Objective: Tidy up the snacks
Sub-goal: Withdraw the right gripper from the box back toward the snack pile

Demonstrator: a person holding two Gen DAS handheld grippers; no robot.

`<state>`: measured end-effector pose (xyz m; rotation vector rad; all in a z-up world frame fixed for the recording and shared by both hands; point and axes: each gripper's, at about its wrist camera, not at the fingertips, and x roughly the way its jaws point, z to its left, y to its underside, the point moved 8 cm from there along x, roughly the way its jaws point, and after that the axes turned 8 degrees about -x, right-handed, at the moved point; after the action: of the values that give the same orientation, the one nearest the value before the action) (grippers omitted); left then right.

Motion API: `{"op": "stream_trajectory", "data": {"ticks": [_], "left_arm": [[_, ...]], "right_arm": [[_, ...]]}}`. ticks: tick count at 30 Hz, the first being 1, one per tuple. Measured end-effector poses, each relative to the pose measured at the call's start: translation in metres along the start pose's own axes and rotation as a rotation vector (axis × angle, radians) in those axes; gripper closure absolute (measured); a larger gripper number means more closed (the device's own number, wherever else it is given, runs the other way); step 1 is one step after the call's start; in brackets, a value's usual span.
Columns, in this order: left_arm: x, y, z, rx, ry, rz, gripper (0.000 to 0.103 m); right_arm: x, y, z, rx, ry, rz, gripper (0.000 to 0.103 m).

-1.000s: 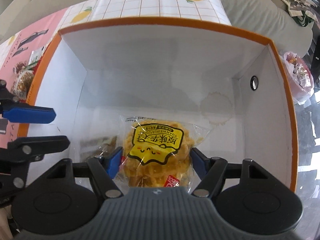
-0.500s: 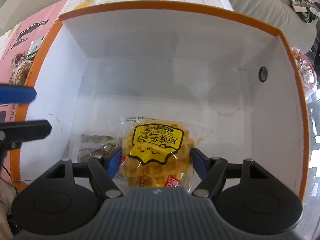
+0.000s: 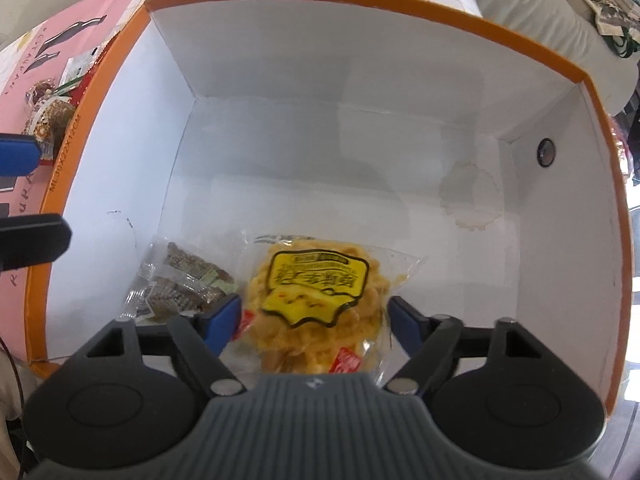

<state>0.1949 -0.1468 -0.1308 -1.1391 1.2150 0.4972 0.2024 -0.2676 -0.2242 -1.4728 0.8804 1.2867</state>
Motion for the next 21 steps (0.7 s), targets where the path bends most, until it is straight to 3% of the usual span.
{"op": "stream_trajectory", "data": {"ticks": [9,16,21], "left_arm": [[-0.035,0.0,0.004,-0.016,-0.021,-0.092,0.046],[-0.07,0.008,0.017,-0.06,-0.083,-0.202,0.043],[-0.088,0.02,0.041,-0.153,-0.121,-0.251,0.043]], "right_arm": [[-0.033,0.006,0.002,0.029,0.074,-0.071,0.015],[-0.091,0.005,0.016,0.049,0.152,-0.291,0.015],[-0.123,0.011,0.04,0.098,0.166,-0.449,0.016]]}}
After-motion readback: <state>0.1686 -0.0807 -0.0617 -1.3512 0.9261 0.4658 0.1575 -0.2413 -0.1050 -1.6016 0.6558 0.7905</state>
